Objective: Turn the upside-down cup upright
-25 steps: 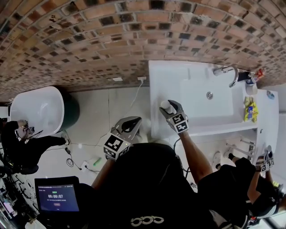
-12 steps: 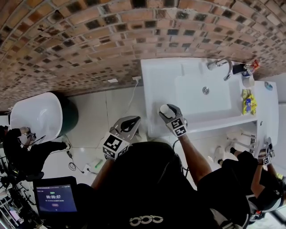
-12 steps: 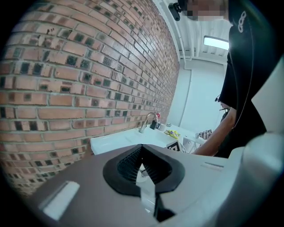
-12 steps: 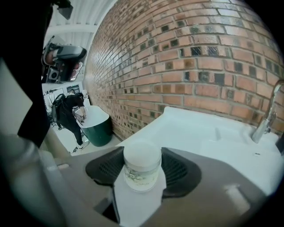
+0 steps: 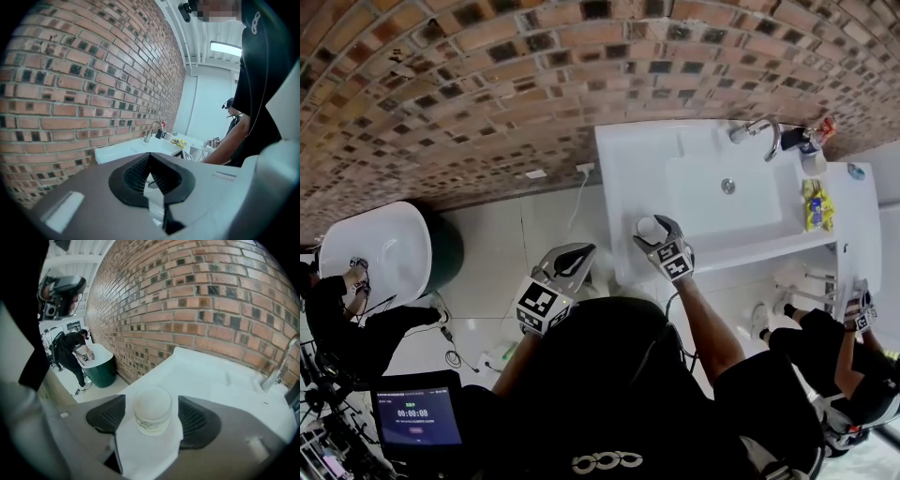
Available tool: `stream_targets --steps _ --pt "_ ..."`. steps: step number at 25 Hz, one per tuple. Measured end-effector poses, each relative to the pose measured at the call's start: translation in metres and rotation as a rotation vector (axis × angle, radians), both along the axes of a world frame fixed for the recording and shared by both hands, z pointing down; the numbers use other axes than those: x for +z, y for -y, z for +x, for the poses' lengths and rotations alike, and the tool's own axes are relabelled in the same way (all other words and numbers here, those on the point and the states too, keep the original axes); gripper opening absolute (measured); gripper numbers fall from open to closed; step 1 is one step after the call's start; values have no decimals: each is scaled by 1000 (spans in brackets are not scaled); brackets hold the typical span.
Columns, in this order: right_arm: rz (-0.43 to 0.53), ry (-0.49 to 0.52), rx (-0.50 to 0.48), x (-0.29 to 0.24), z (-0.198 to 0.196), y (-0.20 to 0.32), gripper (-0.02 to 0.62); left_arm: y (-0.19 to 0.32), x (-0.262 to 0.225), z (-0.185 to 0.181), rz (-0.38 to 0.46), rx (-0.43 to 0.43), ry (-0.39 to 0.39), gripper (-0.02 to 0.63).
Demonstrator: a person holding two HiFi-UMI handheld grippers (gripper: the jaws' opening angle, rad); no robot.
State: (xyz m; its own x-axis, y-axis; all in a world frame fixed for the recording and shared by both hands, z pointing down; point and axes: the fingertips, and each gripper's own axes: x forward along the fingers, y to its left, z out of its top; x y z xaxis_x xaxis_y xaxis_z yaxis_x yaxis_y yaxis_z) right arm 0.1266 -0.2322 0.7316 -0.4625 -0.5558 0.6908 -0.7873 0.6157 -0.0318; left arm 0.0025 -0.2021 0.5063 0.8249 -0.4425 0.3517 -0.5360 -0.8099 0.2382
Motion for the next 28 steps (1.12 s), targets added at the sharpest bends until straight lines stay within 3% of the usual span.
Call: stream_targets --steps 8,11,15,20,25,28 --pt "112 19 222 -77 1 -35 337 -30 -5 -37 -1 56 -62 15" --pt "158 11 297 -111 -9 -73 336 -50 -5 -44 -29 121 -98 15" --pt "214 30 348 -141 -29 -117 323 -74 -2 -50 -10 205 -84 15" --pt "239 58 349 -145 -44 -175 240 -114 -8 -53 34 205 -70 15" --pt "245 222 365 -154 -50 -240 87 -185 -5 -40 55 206 -43 15" --pt "267 264 351 -164 -48 -293 -2 -246 4 -24 46 205 -35 15"
